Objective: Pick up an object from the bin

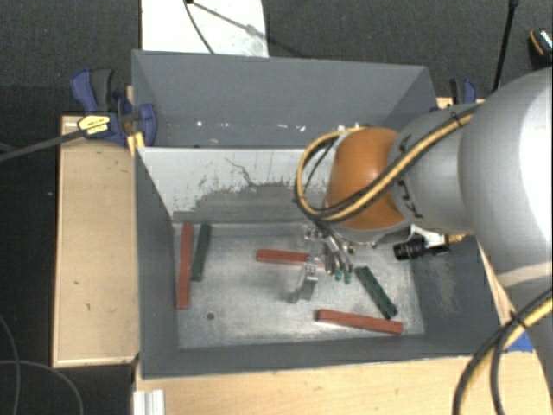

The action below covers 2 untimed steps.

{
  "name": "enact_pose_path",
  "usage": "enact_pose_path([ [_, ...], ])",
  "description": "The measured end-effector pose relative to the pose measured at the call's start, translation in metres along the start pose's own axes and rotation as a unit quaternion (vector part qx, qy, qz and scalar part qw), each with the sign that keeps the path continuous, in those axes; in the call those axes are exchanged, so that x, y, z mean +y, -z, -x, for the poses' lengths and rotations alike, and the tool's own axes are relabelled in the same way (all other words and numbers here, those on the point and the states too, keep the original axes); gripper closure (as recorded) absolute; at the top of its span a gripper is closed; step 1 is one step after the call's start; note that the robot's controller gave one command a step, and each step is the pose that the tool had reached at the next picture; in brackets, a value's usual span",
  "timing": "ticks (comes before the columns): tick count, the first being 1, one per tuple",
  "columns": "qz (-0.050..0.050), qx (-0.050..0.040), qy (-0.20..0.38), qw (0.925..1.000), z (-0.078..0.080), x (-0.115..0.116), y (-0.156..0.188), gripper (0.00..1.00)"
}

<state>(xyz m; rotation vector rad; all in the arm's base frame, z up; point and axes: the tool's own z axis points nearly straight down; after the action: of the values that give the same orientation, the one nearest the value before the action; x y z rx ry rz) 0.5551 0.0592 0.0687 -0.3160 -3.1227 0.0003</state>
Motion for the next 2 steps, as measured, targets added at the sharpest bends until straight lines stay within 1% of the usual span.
enact_pose_path([
  [1, 0.0, -0.0005, 0.001, 1.0, 0.0003, 0.0, 0.0005, 0.0],
  [2, 0.0, -0.0005, 0.002, 1.0, 0.0002, 0.0003, 0.0008, 1.0],
])
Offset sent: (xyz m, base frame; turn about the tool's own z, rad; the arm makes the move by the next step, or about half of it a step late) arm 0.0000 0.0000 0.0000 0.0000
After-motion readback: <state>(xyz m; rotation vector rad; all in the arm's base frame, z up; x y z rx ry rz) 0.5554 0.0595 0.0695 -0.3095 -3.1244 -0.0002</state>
